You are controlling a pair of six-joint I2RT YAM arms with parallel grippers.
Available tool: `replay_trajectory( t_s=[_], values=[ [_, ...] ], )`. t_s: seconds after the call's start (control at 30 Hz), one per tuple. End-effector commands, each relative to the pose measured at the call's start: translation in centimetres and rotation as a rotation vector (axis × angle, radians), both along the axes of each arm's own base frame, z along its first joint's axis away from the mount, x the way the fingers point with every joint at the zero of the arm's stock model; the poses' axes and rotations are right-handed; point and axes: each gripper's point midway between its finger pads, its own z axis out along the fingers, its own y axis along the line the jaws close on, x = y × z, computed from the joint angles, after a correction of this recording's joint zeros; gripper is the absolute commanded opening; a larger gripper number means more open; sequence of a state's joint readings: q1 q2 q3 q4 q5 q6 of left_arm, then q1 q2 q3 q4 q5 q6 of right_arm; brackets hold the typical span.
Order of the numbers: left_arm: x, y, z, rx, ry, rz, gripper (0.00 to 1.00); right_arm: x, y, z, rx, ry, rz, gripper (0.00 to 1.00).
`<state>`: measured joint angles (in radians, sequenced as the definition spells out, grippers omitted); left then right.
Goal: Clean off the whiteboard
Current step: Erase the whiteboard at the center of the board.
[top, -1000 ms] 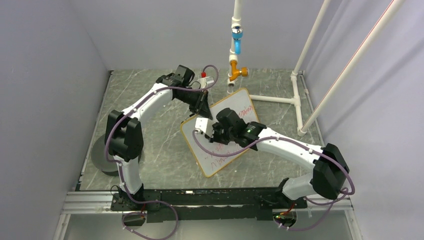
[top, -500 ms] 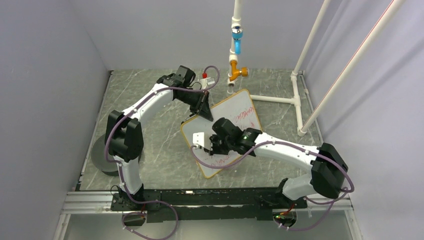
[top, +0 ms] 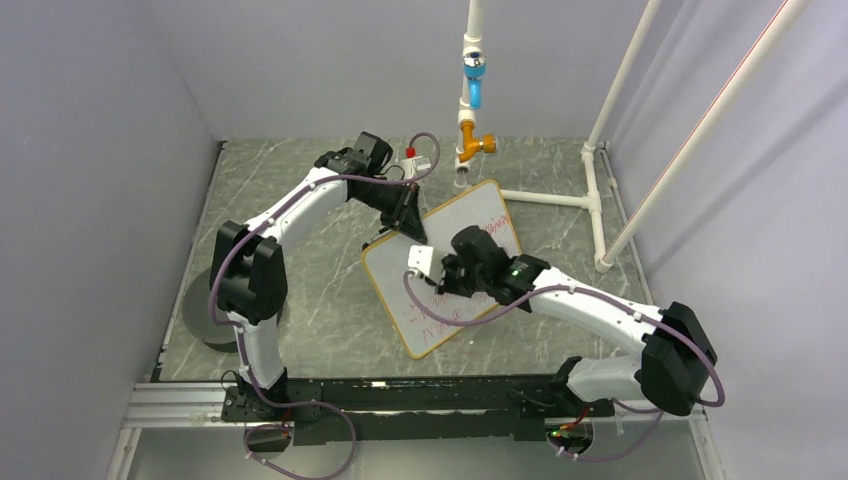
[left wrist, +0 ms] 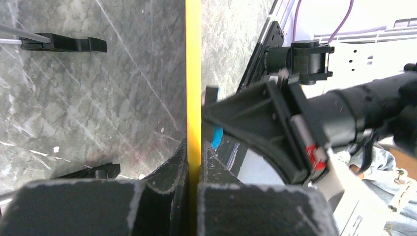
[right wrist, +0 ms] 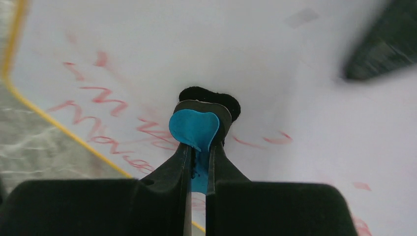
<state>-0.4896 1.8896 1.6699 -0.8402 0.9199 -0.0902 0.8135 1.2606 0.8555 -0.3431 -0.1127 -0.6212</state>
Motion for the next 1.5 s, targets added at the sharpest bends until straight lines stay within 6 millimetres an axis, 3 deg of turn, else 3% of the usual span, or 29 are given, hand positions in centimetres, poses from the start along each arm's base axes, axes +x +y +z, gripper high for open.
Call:
replay_trajectory(
  t_s=[0.0, 0.1, 0.2, 0.27, 0.4, 0.5, 0.6, 0.67, 0.77, 0.9, 0.97, 1.07, 1.13, 1.23, 1.3, 1.4, 1.47],
  values=[
    [-2.8, -0.8, 5.5, -0.157, 0.006, -0.078, 0.0, -3.5, 4.5, 0.5, 0.018, 0.038, 0.197, 0.0],
    [-2.7, -0.8, 5.3, -0.154, 0.012, -0.077, 0.0, -3.2, 8.3, 2.0, 0.017, 0.035, 0.219, 0.0],
    [-2.7, -0.8, 5.3, -0.155, 0.012, -0.079, 0.0, -0.4, 10.4, 4.9, 0.053, -0.004, 0.121, 0.0],
    [-2.8, -0.8, 5.3, -0.156, 0.013, -0.078, 0.0, 2.3, 9.6, 6.2, 0.072, -0.042, 0.03, 0.0],
    [-2.8, -0.7, 5.5, -0.16, 0.01, -0.081, 0.0, 5.2, 3.7, 4.7, 0.042, -0.096, -0.114, 0.0],
    [-2.8, -0.8, 5.6, -0.167, 0.011, -0.083, 0.0, 3.7, 0.9, 2.0, -0.034, -0.112, -0.1, 0.0],
    [-2.9, -0.8, 5.7, -0.169, 0.013, -0.085, 0.0, -0.6, 2.2, -0.1, -0.072, -0.07, 0.045, 0.0],
    [-3.0, -0.8, 5.9, -0.174, 0.009, -0.088, 0.0, -3.1, 4.5, -0.6, -0.072, -0.016, 0.151, 0.0],
    [-2.9, -0.7, 5.9, -0.171, 0.004, -0.086, 0.0, -4.2, 8.4, 0.6, -0.05, 0.02, 0.214, 0.0],
    [-3.0, -0.7, 5.9, -0.17, 0.002, -0.088, 0.0, -1.5, 12.1, 5.1, 0.038, 0.002, 0.139, 0.0],
    [-3.0, -0.7, 5.8, -0.167, 0.002, -0.088, 0.0, 0.8, 11.2, 6.2, 0.058, -0.011, 0.067, 0.0],
    [-3.1, -0.6, 6.1, -0.172, -0.003, -0.089, 0.0, 4.3, 7.1, 6.5, 0.077, -0.045, -0.057, 0.0],
    [-3.2, -0.6, 6.3, -0.176, -0.005, -0.089, 0.0, 5.0, 4.1, 5.5, 0.052, -0.069, -0.102, 0.0],
    [-3.2, -0.7, 6.4, -0.18, -0.004, -0.091, 0.0, 3.0, 1.5, 2.5, -0.008, -0.056, -0.073, 0.0],
    [-3.2, -0.7, 6.5, -0.182, -0.006, -0.091, 0.0, 0.6, 1.3, 0.1, -0.025, -0.01, -0.01, 0.0],
    [-3.2, -0.7, 6.5, -0.186, -0.006, -0.094, 0.0, -2.6, 3.1, -1.2, -0.025, 0.034, 0.109, 0.0],
    [-3.1, -0.7, 6.3, -0.181, -0.006, -0.091, 0.0, -3.3, 5.2, 0.2, -0.005, 0.048, 0.163, 0.0]
  ],
)
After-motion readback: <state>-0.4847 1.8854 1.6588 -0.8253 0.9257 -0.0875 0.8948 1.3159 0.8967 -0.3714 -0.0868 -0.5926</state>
